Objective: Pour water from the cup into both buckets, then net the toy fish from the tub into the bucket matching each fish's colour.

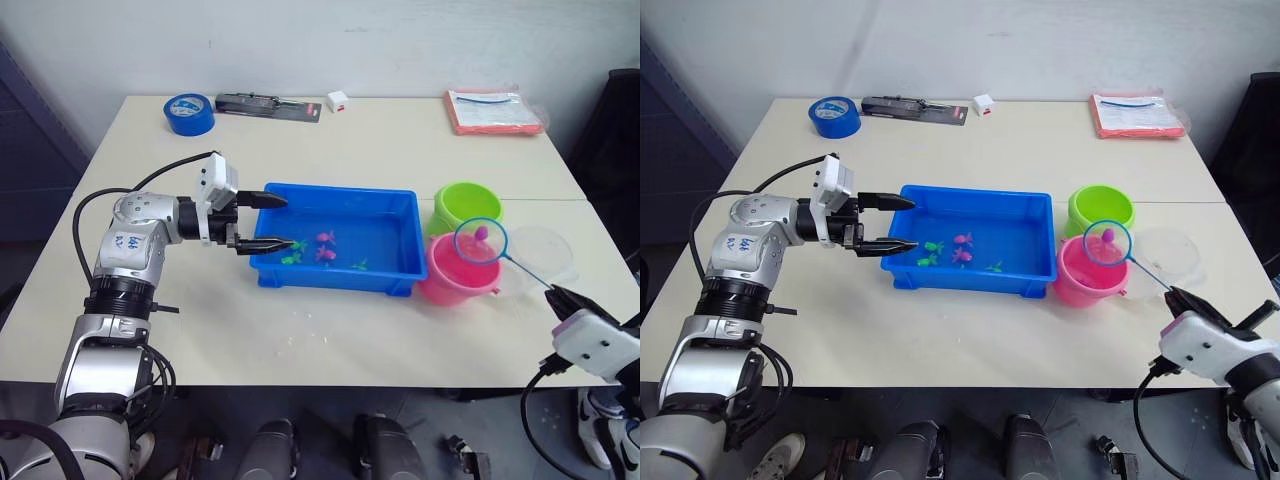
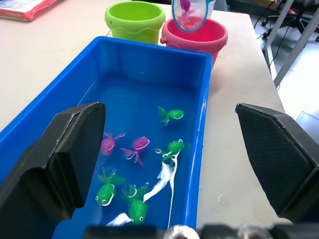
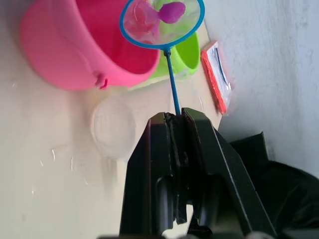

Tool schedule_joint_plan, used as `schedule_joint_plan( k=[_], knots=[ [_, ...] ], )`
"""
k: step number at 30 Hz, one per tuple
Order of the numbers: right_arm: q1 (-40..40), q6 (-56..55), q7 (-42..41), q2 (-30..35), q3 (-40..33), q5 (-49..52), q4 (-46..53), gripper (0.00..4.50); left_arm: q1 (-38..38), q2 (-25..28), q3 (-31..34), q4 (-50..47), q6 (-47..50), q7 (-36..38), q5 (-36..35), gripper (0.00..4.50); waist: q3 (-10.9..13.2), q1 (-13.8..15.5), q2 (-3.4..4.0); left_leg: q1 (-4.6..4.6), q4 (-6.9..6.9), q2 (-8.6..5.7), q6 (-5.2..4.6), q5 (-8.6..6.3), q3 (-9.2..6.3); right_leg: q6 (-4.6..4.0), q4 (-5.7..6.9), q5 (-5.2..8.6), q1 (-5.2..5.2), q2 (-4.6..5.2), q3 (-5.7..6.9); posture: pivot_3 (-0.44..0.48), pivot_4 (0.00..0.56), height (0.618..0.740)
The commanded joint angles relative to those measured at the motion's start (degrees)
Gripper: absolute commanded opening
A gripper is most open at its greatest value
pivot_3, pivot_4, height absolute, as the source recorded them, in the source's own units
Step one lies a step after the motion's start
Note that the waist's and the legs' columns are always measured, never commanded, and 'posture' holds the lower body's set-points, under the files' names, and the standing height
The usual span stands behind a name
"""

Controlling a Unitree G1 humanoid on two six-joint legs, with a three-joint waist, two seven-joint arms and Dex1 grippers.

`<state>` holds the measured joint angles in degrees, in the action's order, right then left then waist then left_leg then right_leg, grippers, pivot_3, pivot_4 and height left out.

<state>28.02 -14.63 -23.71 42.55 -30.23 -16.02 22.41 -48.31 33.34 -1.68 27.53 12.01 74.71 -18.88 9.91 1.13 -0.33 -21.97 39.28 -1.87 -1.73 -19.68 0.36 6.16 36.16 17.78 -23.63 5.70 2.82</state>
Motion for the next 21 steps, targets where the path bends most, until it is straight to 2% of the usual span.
schedule_joint_plan(
  k=[1, 7, 12, 16, 21],
  knots=[
    [-1.5, -6.3, 6.2, 1.2, 1.2, -10.0, -2.9, 0.8, -0.7, 0.5, 0.6, -2.3, 0.3, 0.3, -0.2, 4.5, 0.0, -0.1, 0.0, 0.0, 0.0, 0.0, 0.0, 0.0, 0.01, 0.0, 0.0, 0.0, 0.0, -0.01, -0.02, 0.0, 0.15, 0.737],
    [-4.8, -10.9, 19.9, 2.7, 2.7, -26.4, -7.1, 0.8, 0.1, 1.3, 1.0, -3.6, 1.1, -0.1, -0.3, 4.5, 0.0, -0.1, 0.0, 0.01, 0.0, 0.0, 0.01, 0.0, 0.03, 0.0, 0.02, 0.0, -0.01, -0.02, -0.03, 0.0, 0.15, 0.737],
    [-4.0, -13.6, 28.0, 3.8, 1.8, -33.0, -9.0, 0.8, 1.4, 1.8, 1.4, -5.6, 2.2, -0.6, -0.6, 4.5, 0.0, -0.1, 0.0, 0.01, 0.0, -0.01, 0.01, 0.01, 0.04, 0.0, 0.02, 0.0, 0.0, -0.01, -0.04, 0.0, 0.15, 0.737],
    [-2.6, -15.6, 30.9, 4.4, 1.3, -33.3, -9.5, 0.8, 2.2, 2.1, 1.6, -6.9, 3.1, -0.9, -0.9, 4.5, 0.0, -0.1, 0.0, 0.01, -0.01, 0.0, 0.01, 0.01, 0.05, 0.0, 0.01, 0.0, 0.0, -0.03, -0.05, 0.0, 0.15, 0.737],
    [-4.6, -16.8, 31.0, 4.9, -0.7, -29.1, -7.0, 0.8, 2.6, 2.2, 1.8, -7.5, 3.7, -0.9, -1.0, 4.5, 0.0, -0.2, 0.0, 0.02, 0.0, 0.0, 0.01, 0.01, 0.07, 0.0, 0.02, 0.0, 0.0, -0.03, -0.06, 0.0, 0.15, 0.737]
  ],
)
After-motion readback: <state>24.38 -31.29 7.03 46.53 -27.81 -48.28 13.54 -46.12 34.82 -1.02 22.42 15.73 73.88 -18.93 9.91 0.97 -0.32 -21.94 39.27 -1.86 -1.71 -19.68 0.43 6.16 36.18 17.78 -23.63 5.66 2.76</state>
